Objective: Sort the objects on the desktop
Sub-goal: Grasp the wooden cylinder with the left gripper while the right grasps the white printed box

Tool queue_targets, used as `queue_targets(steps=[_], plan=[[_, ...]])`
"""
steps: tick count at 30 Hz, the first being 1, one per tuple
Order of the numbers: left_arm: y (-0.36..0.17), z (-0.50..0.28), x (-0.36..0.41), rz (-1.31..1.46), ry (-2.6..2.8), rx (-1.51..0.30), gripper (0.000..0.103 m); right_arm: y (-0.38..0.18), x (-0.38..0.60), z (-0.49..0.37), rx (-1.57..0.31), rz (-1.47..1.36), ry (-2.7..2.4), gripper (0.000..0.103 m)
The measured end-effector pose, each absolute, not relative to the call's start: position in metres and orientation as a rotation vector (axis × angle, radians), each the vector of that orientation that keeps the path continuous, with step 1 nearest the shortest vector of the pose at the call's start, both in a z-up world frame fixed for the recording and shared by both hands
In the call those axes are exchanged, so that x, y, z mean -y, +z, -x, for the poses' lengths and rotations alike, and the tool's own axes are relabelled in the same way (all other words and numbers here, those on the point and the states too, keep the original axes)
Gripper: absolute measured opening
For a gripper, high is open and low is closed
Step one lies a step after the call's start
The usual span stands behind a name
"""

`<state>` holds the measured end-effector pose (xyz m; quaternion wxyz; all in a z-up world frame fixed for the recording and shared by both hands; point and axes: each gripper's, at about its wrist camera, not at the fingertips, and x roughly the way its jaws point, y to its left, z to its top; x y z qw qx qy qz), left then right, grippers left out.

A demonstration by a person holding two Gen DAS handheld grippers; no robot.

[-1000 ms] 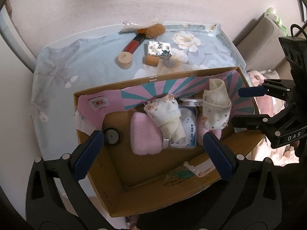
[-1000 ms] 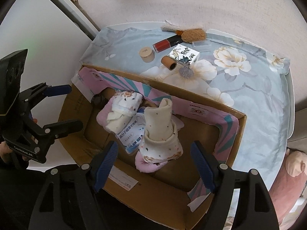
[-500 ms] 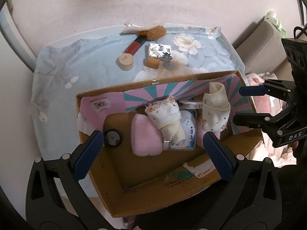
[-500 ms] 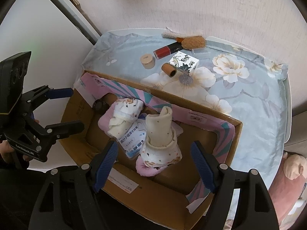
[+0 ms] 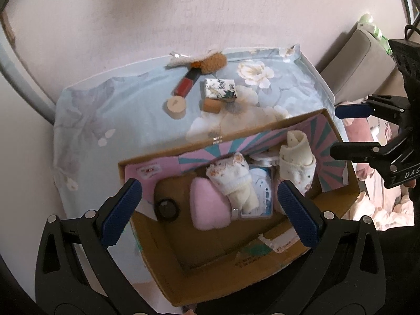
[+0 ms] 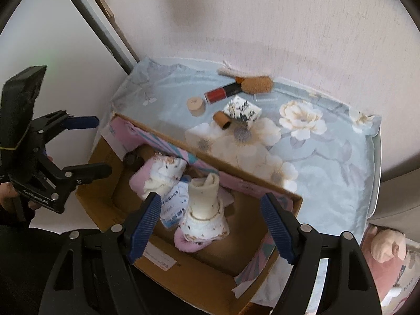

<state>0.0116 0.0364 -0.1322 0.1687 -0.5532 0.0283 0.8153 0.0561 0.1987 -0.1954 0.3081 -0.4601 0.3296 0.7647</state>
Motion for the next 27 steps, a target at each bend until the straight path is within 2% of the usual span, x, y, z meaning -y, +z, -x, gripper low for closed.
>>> queue_targets(steps=[6,14,23,27], plan=[[-0.125,0.008,-0.039,1.551,2.324,-0.135,0.103,-0.193,-0.21,-0.056,-0.878,1.201,2.028,0.075],[-0.114,0.056,-0.038,1.522,2.285,-0.26,0.103,-0.201,-0.246,-0.052,-0.792,1.299,2.003,0.075],[-0.164,0.115,-0.055,1.608,2.097,-0.431,0.103,-0.247,-0.297,-0.033,-0.787,1.465,1.976,0.075],[-0.191,0.142,-0.057,1.653,2.034,-0.452,0.103,-0.263,-0.319,-0.016,-0.818,1.515,1.97,0.075]])
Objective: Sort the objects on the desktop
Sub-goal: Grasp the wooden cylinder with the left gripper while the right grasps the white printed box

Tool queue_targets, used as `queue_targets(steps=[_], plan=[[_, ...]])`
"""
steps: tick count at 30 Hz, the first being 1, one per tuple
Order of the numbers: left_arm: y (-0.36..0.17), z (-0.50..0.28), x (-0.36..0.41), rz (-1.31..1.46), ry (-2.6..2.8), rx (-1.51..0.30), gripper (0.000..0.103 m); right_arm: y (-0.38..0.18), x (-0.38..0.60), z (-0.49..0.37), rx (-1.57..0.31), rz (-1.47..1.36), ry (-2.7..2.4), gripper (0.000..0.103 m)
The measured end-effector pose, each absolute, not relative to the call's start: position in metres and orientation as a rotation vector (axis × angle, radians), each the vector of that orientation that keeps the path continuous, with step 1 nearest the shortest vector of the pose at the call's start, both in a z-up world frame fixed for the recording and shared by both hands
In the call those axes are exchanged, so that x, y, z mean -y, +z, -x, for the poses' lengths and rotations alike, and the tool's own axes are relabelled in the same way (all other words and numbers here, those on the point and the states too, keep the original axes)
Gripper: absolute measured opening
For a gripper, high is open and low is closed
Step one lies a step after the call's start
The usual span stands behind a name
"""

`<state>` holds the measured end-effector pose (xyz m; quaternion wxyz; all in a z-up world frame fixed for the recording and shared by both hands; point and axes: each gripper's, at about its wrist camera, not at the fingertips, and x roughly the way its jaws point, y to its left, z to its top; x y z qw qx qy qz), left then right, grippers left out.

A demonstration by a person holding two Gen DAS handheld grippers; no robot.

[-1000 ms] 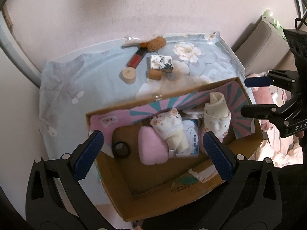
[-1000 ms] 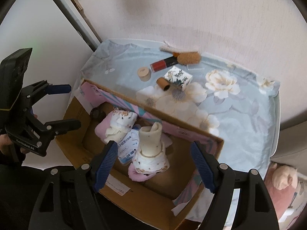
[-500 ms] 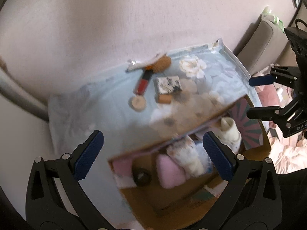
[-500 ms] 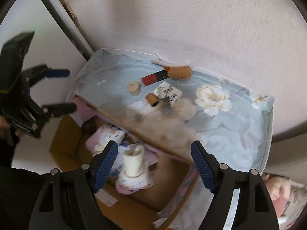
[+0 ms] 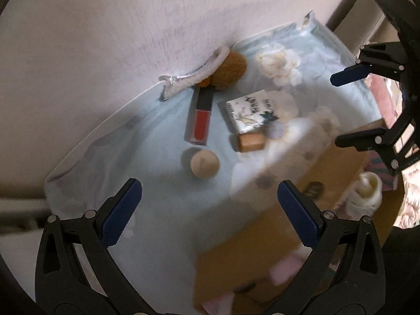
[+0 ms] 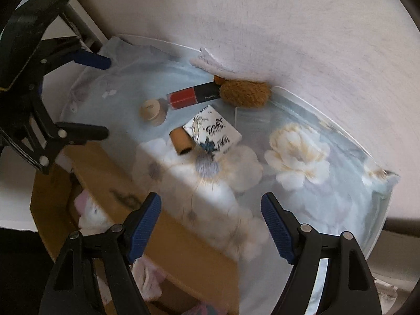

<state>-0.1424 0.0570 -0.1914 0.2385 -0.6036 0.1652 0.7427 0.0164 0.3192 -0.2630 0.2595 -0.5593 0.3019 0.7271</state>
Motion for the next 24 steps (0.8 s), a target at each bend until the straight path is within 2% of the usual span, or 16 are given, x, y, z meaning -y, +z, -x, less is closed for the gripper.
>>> queue_targets(steps=[12,21,22,24], plan=[[-0.249,0.173,-0.061,1.753,1.913,-0.446,0.098,-0.325,-0.372,0.004,-1.369,1.22,1.458,0.075],[-0.265,0.183,-0.054,1.786,1.895,-0.399,0.098,-0.338,-0.371,0.018,-1.369,1.147,1.37,0.076],[-0.267,0.184,-0.054,1.789,1.887,-0.396,0.093,-0.338,-0.37,0.021,-1.351,1.157,1.365,0.076],[-0.27,0.184,-0.054,1.798,1.871,-0.396,0.076,-0.337,-0.369,0.021,-1.329,1.152,1.366,0.075]])
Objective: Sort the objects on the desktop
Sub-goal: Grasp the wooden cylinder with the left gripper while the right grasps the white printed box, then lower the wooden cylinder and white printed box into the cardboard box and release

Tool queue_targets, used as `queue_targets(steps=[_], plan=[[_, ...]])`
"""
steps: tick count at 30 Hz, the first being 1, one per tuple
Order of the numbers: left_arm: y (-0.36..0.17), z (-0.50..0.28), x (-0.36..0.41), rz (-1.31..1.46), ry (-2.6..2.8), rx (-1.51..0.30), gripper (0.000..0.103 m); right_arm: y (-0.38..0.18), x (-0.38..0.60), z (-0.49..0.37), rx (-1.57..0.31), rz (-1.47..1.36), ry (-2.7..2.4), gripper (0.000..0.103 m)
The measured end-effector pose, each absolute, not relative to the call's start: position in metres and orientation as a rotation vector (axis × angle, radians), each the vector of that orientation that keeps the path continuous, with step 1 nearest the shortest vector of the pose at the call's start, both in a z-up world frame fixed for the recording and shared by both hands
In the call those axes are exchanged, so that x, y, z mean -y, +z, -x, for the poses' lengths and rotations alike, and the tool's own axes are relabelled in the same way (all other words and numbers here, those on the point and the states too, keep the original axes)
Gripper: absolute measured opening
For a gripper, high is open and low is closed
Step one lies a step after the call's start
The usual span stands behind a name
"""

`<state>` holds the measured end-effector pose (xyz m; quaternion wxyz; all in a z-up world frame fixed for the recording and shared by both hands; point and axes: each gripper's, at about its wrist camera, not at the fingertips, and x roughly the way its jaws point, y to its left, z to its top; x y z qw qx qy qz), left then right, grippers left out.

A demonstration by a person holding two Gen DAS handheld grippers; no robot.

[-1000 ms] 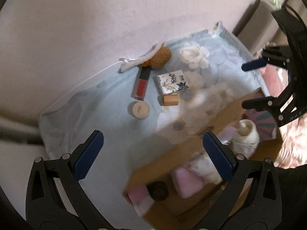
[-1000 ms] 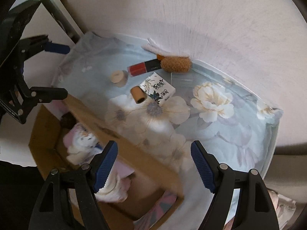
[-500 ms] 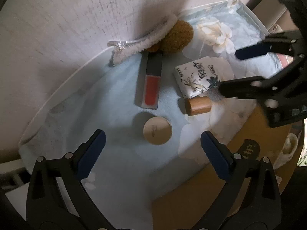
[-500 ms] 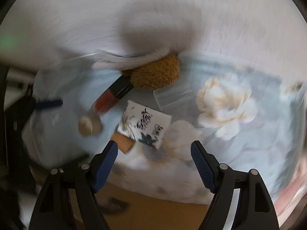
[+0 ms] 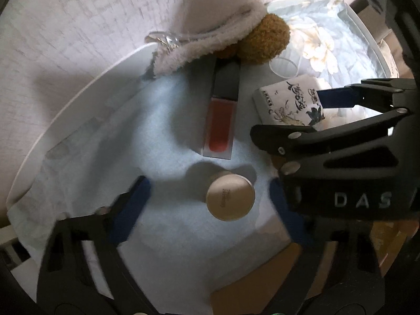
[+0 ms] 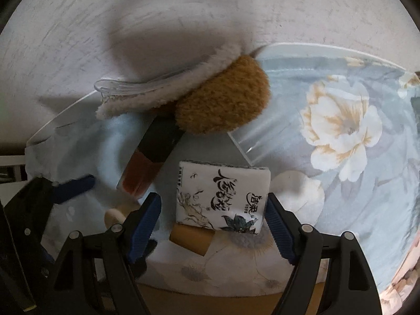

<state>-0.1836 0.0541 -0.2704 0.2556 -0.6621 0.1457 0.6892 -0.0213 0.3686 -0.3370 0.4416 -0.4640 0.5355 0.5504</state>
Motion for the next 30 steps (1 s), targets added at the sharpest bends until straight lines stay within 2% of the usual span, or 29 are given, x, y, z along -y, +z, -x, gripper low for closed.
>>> queue_targets(steps=[2,3,4,5,6,18,27,30], plan=[[-0.268,0.181,-0.056,1.768,1.898,-0.432,0.069,-0.335,-0.367,0.018,-1.326,1.131,1.374,0.071],[-0.267,0.181,-0.056,1.762,1.908,-0.449,0.065,-0.334,-0.366,0.017,-1.321,1.13,1.376,0.063],[-0.265,0.18,-0.056,1.749,1.921,-0.459,0.052,-0.332,-0.366,0.016,-1.304,1.138,1.384,0.058],[-0.263,0.18,-0.054,1.741,1.927,-0.446,0.034,-0.332,-0.365,0.015,-1.304,1.141,1.397,0.058],[-0.261,0.181,-0.053,1.747,1.922,-0.423,0.031,-0.332,-0.364,0.013,-1.306,1.144,1.404,0.057],[-0.236,0.172,-0.029,1.737,1.992,-0.322,0.031,-0.297,-0.343,-0.03,-1.347,1.02,1.506,0.056],[-0.157,0.128,-0.011,1.63,2.11,-0.251,0.031,-0.21,-0.296,-0.083,-1.217,0.96,1.817,0.056],[-0.13,0.103,-0.009,1.608,2.13,-0.232,0.031,-0.198,-0.268,-0.053,-1.146,1.046,1.95,0.056]])
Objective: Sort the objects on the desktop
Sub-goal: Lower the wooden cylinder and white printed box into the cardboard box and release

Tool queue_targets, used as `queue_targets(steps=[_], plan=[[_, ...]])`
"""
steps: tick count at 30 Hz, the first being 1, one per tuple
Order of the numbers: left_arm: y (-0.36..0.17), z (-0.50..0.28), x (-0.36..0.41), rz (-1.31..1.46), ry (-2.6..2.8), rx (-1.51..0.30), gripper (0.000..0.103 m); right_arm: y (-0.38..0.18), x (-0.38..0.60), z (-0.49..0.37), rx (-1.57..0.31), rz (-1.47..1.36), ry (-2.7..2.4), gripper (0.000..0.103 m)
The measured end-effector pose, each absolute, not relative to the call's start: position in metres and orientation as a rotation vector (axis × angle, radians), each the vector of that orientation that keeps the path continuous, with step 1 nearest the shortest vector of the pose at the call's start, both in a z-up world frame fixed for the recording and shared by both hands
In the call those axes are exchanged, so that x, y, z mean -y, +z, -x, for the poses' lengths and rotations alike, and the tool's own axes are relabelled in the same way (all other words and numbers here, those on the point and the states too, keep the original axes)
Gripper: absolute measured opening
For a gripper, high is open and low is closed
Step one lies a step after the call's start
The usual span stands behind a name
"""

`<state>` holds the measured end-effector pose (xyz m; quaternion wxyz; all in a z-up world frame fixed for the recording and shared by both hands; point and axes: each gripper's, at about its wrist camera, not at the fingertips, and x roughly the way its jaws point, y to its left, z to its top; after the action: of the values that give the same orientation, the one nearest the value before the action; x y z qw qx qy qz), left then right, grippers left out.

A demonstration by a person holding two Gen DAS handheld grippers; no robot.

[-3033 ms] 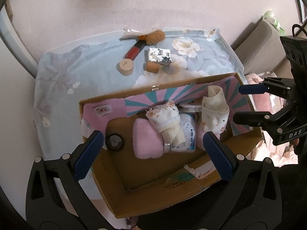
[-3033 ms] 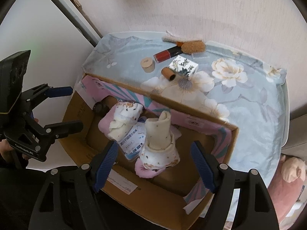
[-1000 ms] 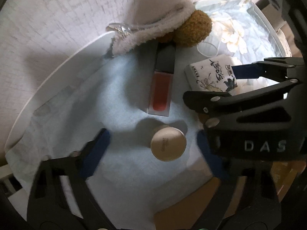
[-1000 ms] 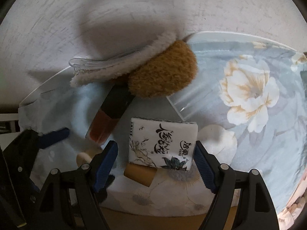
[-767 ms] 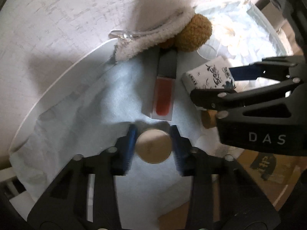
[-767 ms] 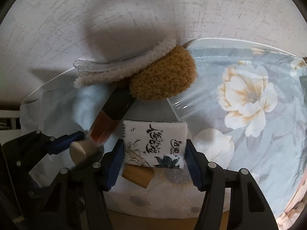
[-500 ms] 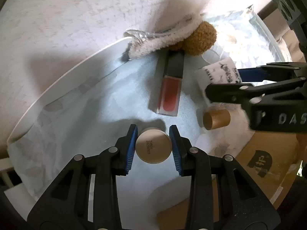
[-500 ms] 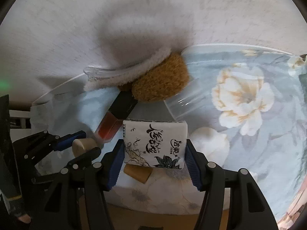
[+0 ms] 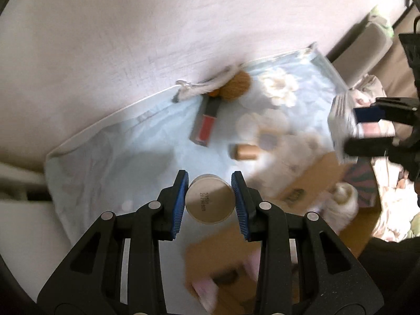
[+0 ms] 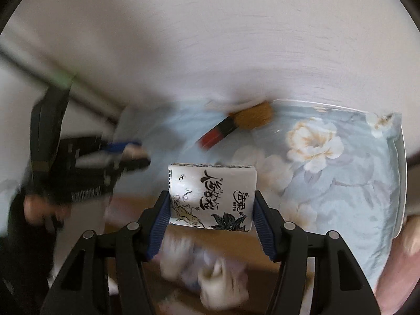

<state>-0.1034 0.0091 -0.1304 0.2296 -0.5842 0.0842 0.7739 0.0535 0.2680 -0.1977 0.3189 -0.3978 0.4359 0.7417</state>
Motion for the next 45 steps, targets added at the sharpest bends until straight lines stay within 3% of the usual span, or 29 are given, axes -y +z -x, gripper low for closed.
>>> queue_targets(steps=[7,19,35,36,37,39,40,41,45], plan=[[-0.106,0.035,-0.024,1.587,2.152,-0.222,0.031,-0.193,-0.182,-0.042,-0.887,1.233,2.201,0.056],[-0.147,-0.041,-0.029,1.711,2.153,-0.114,0.031,-0.212,-0.129,-0.013,-0.816,1.397,2.316,0.056],[-0.165,-0.045,-0.028,1.758,2.175,-0.061,0.031,-0.231,-0.13,-0.015,-0.847,1.437,2.238,0.057],[-0.166,-0.044,-0.028,1.765,2.17,-0.054,0.031,-0.232,-0.13,-0.014,-0.847,1.45,2.229,0.059],[-0.167,-0.042,-0.029,1.78,2.161,-0.05,0.033,-0.233,-0.13,-0.013,-0.846,1.474,2.214,0.069],[-0.168,-0.041,-0.033,1.8,2.186,-0.107,0.049,-0.233,-0.129,-0.014,-0.83,1.486,2.203,0.08],[-0.168,-0.042,-0.035,1.799,2.197,-0.143,0.089,-0.232,-0.129,-0.015,-0.82,1.479,2.206,0.08],[-0.168,-0.042,-0.036,1.792,2.207,-0.157,0.101,-0.231,-0.129,-0.017,-0.814,1.475,2.206,0.08],[-0.163,-0.04,-0.036,1.744,2.22,-0.125,0.103,-0.228,-0.133,-0.023,-0.799,1.452,2.191,0.081]])
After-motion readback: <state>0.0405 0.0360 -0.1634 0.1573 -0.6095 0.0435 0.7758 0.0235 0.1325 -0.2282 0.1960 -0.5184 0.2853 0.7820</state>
